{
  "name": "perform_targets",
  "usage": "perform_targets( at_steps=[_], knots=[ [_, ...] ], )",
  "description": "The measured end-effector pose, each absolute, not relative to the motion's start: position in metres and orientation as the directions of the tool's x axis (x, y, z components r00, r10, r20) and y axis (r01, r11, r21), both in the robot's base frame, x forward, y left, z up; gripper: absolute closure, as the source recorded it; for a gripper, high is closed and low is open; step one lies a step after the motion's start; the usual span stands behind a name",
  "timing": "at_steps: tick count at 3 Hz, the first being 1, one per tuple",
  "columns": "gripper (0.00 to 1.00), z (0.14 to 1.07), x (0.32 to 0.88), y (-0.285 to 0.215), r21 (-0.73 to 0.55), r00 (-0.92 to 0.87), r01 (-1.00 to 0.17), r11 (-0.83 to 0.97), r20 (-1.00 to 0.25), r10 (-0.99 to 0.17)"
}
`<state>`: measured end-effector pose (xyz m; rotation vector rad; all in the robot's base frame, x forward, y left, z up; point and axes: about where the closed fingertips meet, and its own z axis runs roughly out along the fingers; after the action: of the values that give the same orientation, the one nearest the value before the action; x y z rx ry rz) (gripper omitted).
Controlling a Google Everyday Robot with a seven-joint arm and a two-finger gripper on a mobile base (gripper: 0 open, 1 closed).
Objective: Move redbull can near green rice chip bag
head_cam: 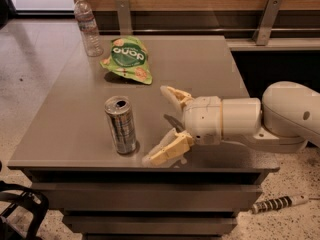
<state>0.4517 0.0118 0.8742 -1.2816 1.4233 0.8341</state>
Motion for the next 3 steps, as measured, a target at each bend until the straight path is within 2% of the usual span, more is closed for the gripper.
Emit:
perform_targets(
  at_steps=[3],
  knots=[
    [0.00, 0.886, 0.455, 0.057, -0.147, 0.122, -0.984, 0.098, -0.967, -0.225]
  ],
)
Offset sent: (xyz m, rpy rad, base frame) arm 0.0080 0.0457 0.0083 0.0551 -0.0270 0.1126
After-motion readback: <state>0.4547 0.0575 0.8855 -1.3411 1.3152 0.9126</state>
